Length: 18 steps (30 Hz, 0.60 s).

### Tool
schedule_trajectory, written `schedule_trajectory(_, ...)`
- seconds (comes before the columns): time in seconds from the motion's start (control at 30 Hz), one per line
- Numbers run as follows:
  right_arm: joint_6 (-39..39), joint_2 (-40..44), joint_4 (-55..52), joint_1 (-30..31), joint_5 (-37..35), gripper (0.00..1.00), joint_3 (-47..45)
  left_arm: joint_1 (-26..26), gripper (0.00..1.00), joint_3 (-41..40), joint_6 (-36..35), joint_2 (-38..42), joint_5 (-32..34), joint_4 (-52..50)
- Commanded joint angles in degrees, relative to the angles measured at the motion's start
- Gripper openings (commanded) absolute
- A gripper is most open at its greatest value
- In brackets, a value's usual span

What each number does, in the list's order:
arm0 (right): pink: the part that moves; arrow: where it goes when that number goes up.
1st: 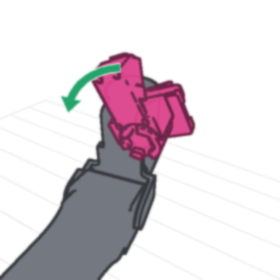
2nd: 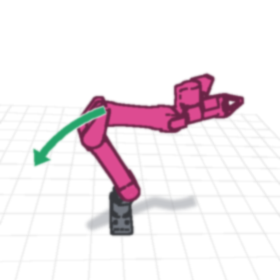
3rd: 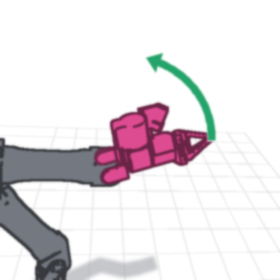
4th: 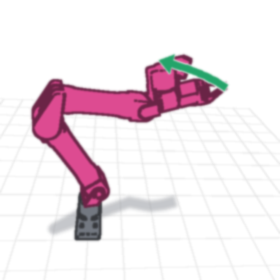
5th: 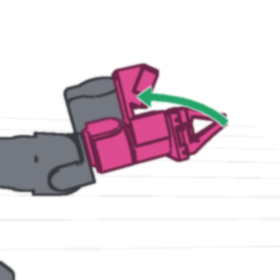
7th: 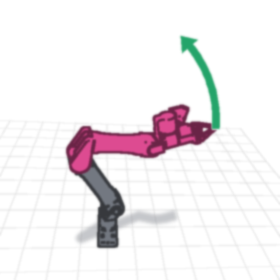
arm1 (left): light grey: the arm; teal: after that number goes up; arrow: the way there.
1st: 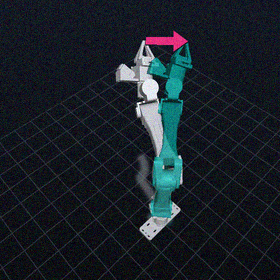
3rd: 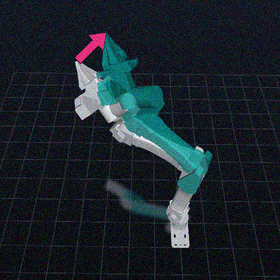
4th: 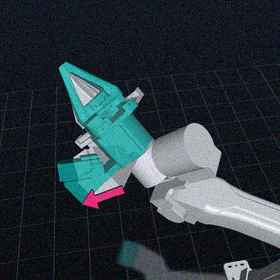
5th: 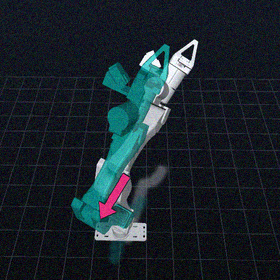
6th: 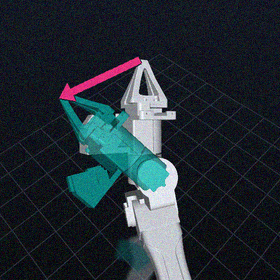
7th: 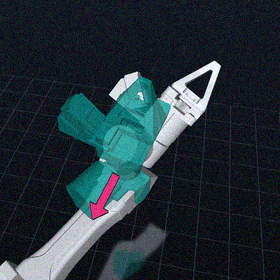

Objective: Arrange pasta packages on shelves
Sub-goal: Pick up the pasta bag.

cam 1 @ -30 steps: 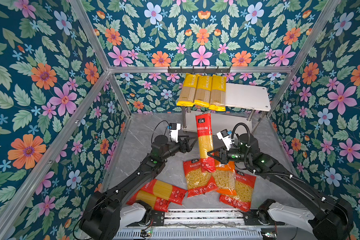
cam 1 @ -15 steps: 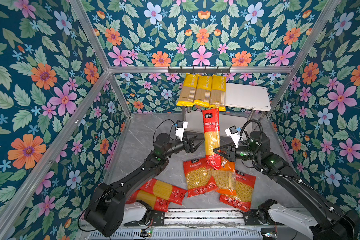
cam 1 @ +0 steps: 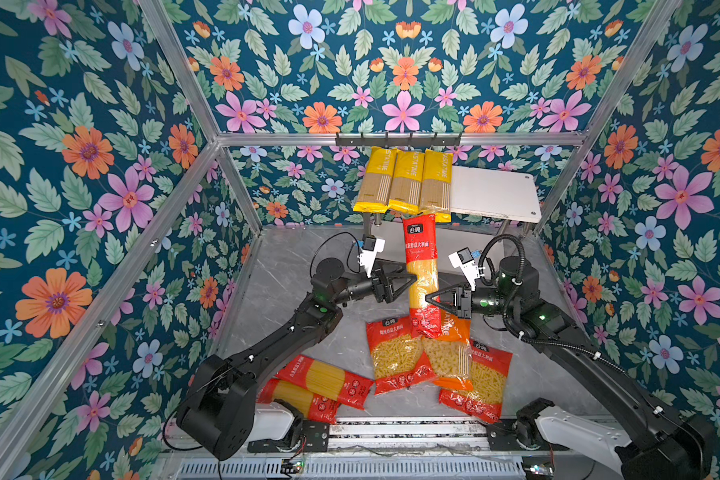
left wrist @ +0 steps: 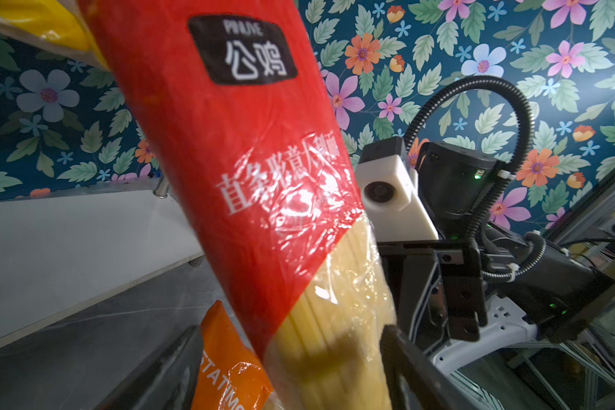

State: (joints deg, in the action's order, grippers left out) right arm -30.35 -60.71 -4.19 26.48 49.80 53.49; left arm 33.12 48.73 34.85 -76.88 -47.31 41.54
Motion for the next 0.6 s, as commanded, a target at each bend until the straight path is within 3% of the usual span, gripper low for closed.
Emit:
schedule_trajectory(0.0, -0.58, -0.16, 10.61, -0.01, 4.8, 0.0, 0.65, 0.36, 0.79, 0.83, 1.39, -0.62, -3.2, 4.26)
schedule_trajectory(0.33, -3.3, -1.59, 14.81, -0.01, 9.65, 0.0, -0.78, 1.33, 0.66, 2.64, 4.08, -3.01, -6.54, 7.14)
schedule_trajectory(0.57, -4.79, -2.12, 16.65, 0.01, 9.56, 0.0, -1.97, 2.03, 0.35, 3.3, 4.43, -2.75, -6.35, 6.93)
